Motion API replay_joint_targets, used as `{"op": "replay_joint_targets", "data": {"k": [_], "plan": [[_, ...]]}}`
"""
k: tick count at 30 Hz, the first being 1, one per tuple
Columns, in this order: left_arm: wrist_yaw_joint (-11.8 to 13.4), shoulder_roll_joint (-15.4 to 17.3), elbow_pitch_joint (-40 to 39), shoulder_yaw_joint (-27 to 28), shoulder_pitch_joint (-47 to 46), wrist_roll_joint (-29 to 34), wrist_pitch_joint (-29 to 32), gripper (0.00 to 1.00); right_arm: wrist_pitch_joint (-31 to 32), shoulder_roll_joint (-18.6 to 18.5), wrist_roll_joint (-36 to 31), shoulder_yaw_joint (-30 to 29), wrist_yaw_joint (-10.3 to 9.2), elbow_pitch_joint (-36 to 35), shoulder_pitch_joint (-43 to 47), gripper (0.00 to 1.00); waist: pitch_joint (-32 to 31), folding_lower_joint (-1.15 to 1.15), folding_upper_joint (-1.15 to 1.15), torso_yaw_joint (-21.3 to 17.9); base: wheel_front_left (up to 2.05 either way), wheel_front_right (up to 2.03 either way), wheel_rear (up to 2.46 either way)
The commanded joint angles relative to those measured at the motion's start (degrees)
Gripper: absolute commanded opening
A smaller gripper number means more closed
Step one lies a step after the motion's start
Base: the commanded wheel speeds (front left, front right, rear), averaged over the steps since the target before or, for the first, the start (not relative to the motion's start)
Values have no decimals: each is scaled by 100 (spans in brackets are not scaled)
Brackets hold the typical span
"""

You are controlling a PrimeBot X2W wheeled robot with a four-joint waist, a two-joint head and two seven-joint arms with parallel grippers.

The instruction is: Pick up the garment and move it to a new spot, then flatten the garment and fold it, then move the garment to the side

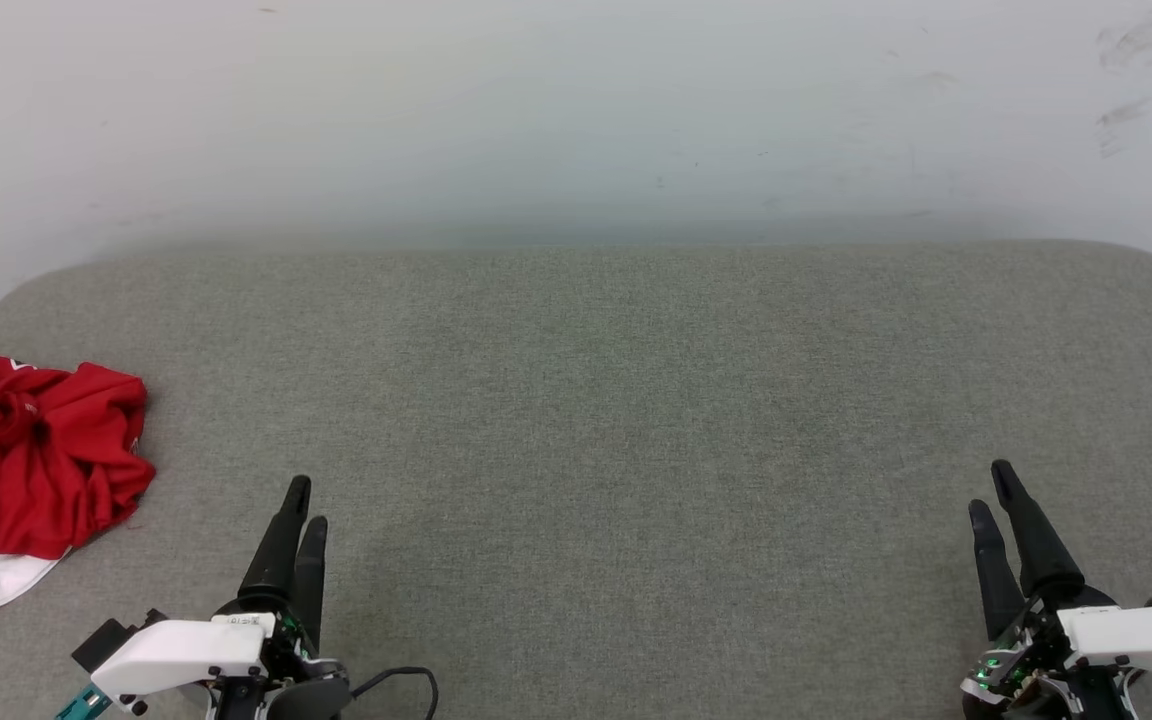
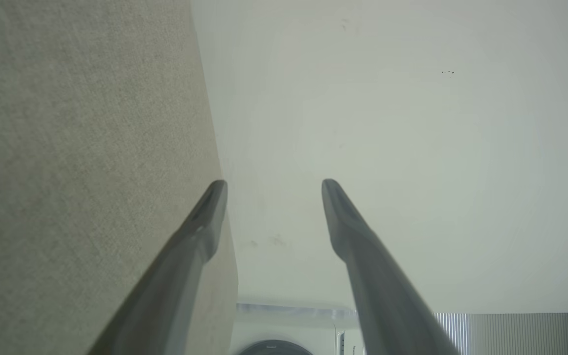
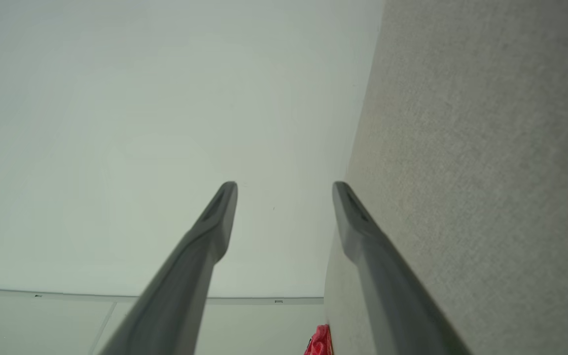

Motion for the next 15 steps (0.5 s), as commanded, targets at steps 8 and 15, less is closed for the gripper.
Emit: {"op": "replay_joint_targets", "data": {"k": [8, 15], "plan": [[0, 10, -464, -241, -160, 112, -260, 100, -247, -28, -140, 199, 1, -456, 3, 100, -3, 0, 0, -1, 0, 0, 0], [0, 11, -724, -350, -163, 353, -436, 100, -433, -97, -382, 321, 1, -688, 48, 100, -9, 0, 0, -1, 0, 0, 0]]}}
